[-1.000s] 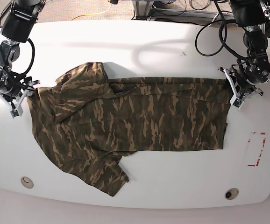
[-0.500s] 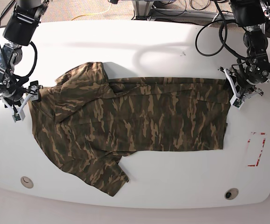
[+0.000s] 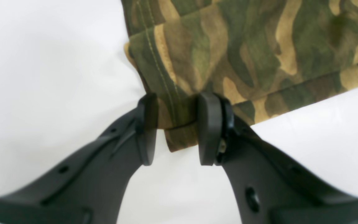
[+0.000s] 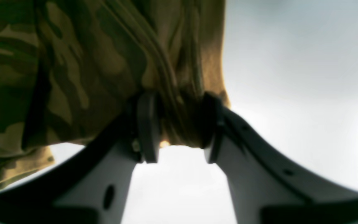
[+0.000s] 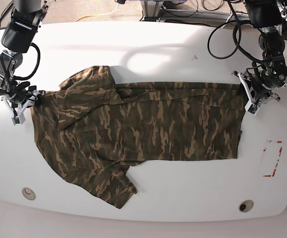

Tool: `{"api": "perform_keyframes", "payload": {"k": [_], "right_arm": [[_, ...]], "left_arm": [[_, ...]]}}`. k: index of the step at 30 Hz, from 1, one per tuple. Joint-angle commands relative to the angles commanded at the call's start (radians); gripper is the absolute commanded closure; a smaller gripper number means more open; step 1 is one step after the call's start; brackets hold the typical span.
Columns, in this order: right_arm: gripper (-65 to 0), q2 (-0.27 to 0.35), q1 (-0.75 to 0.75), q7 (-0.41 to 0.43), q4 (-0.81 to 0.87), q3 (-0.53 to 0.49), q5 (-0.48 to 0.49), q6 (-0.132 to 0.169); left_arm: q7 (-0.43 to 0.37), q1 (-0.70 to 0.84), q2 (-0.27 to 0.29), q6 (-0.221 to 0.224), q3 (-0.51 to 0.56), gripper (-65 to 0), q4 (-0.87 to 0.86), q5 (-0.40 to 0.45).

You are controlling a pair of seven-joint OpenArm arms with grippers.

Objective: Layout the t-shirt on the table in an organized manner, then fold the t-shirt properly
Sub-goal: 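Release and move the right gripper along the fold to a new grasp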

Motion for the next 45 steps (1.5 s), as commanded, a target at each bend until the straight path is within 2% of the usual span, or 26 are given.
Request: {"api": "perform_keyframes", "payload": {"k": [11, 20, 30, 31, 33, 34, 36, 37, 39, 41, 45], "right_arm": [[-4.8, 0.032, -0.028, -0.006, 0.006, 0.003, 0.002, 0.0], [-4.8, 0.032, -0.086, -0.037, 0.117, 0.005, -0.005, 0.0], [-5.4, 0.034, -0.087, -0.055, 0.123, 0.005, -0.008, 0.0], [-6.8, 0.034, -0.087, -0.055, 0.124, 0.005, -0.008, 0.0], [-16.0, 0.034, -0.087, -0.064, 0.127, 0.005, -0.005, 0.0], [-17.9, 0.034, -0.087, -0.072, 0.127, 0.005, -0.003, 0.0], [-31.5, 0.034, -0.087, -0.12, 0.155, 0.006, 0.003, 0.0], [-34.4, 0.031, -0.087, -0.132, 0.172, 0.006, 0.003, 0.0], [-46.3, 0.015, -0.101, -0.196, 0.269, 0.006, 0.005, 0.0], [-51.7, -0.014, -0.135, -0.235, 0.353, 0.008, 0.018, 0.0], [-56.3, -0.057, -0.196, -0.284, 0.532, 0.008, 0.066, 0.0]], "left_arm": [[0.0, 0.002, 0.0, 0.0, 0.0, -20.4, 0.0, 0.0], [0.0, 0.003, -0.02, 0.0, 0.0, -20.4, -0.002, 0.0], [0.0, 0.003, -0.043, 0.0, 0.0, -20.4, -0.002, 0.0], [0.0, 0.003, -0.043, 0.0, 0.0, -20.4, -0.002, 0.0], [0.0, 0.003, -0.043, 0.0, 0.0, -20.4, -0.002, 0.0], [0.0, 0.003, -0.043, 0.0, 0.0, -20.4, 0.0, 0.0], [0.0, 0.003, -0.043, 0.0, 0.0, -20.4, 0.0, 0.0], [0.0, 0.003, -0.043, 0.0, 0.0, -20.4, 0.0, 0.0], [0.0, 0.003, -0.043, 0.0, 0.0, -20.4, 0.0, 0.0], [0.0, 0.003, -0.043, 0.0, 0.0, -20.4, 0.002, 0.0], [0.0, 0.003, -0.043, 0.0, 0.0, -20.4, 0.006, -0.002]]}}
